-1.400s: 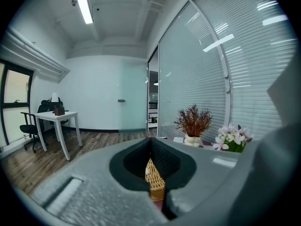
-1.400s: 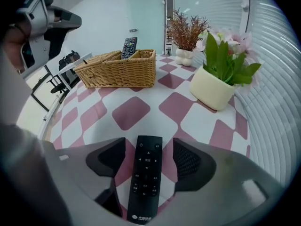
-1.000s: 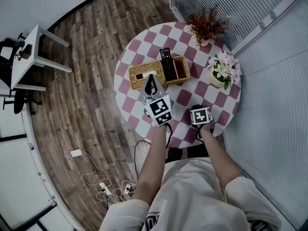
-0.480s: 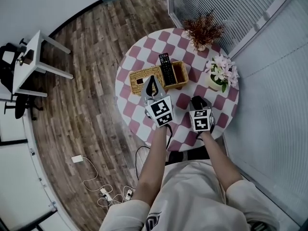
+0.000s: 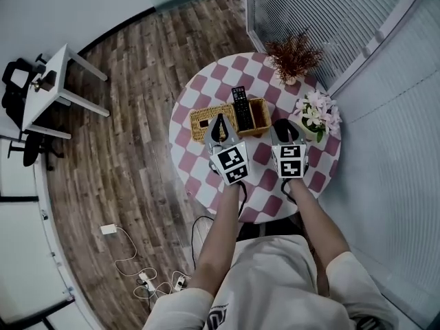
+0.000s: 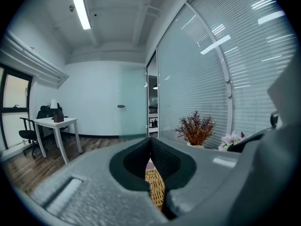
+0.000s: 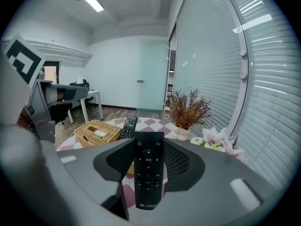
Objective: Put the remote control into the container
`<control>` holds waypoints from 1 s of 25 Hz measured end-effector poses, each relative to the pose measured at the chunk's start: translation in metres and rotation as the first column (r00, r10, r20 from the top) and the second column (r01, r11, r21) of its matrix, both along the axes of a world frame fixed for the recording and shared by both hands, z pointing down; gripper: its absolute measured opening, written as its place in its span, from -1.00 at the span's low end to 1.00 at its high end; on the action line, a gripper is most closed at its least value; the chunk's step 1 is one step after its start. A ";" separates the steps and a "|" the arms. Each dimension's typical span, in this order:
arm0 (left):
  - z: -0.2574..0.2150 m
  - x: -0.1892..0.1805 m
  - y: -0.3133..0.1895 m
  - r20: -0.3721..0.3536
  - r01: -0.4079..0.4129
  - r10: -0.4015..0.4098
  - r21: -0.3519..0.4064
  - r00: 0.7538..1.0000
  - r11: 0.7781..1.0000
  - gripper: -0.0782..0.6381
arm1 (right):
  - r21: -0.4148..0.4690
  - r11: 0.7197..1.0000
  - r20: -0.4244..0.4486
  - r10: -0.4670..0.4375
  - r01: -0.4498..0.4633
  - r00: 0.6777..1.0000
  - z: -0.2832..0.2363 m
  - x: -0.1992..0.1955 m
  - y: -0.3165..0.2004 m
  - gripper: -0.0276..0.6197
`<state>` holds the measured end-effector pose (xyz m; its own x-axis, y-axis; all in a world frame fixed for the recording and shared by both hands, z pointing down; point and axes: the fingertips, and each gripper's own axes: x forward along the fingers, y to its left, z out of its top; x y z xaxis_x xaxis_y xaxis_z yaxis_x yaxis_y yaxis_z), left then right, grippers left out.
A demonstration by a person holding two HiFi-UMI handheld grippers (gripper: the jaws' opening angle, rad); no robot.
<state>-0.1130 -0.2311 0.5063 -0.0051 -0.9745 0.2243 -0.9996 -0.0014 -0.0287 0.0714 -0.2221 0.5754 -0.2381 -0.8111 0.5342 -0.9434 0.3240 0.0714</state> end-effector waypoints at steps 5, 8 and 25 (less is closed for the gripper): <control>0.001 0.008 -0.010 0.005 0.001 -0.001 -0.015 1.000 1.000 -0.76 | 0.034 0.999 0.045 -0.004 0.002 0.999 -0.028 -0.014 -0.035 -0.34; 0.001 0.012 -0.020 0.001 0.001 -0.001 -0.017 1.000 1.000 -0.76 | 0.035 0.999 0.066 -0.010 0.008 0.998 -0.037 -0.026 -0.055 -0.34; 0.021 -0.037 -0.069 0.027 0.108 -0.107 -0.049 0.994 0.993 -0.76 | -0.014 1.000 0.129 0.011 -0.010 0.992 0.007 -0.054 -0.113 -0.34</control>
<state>-0.1503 -0.3000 0.5270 -0.1148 -0.9555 0.2718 -0.9931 0.1037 -0.0551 0.0171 -0.3348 0.5828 -0.2973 -0.8072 0.5099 -0.9478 0.3142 -0.0553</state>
